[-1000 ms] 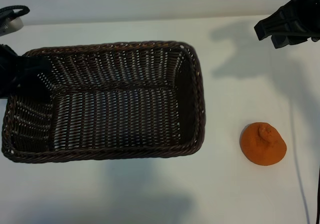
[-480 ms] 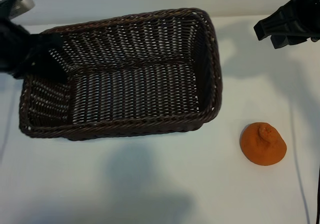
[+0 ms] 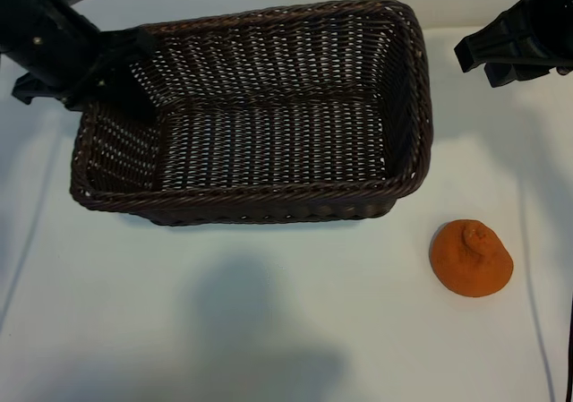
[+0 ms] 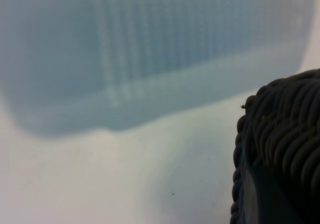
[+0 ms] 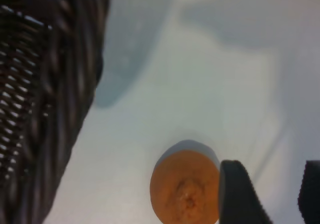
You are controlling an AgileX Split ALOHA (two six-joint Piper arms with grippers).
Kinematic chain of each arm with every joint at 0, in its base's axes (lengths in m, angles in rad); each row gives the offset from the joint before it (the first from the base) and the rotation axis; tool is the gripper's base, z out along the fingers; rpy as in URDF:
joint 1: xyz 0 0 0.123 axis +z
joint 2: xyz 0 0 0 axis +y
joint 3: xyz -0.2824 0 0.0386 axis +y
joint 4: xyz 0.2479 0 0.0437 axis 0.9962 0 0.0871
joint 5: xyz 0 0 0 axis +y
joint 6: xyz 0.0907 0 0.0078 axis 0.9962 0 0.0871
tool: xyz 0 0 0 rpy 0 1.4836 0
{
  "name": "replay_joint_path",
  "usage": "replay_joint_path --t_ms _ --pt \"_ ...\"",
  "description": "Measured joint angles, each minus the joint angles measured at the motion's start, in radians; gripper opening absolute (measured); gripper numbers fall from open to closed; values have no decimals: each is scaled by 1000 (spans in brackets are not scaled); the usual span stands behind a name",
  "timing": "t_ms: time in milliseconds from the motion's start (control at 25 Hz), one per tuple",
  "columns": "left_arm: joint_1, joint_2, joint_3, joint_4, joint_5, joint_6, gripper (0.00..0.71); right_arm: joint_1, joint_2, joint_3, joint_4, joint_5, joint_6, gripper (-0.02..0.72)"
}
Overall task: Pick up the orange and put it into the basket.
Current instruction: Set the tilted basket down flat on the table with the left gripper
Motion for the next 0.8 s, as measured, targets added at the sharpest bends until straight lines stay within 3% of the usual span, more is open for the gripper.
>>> replay_joint_path --t_ms 360,800 --pt "0 63 -10 24 -3 -21 157 0 0 0 0 0 0 328" --pt "-17 184 -10 29 -114 -3 157 0 0 0 0 0 0 328"
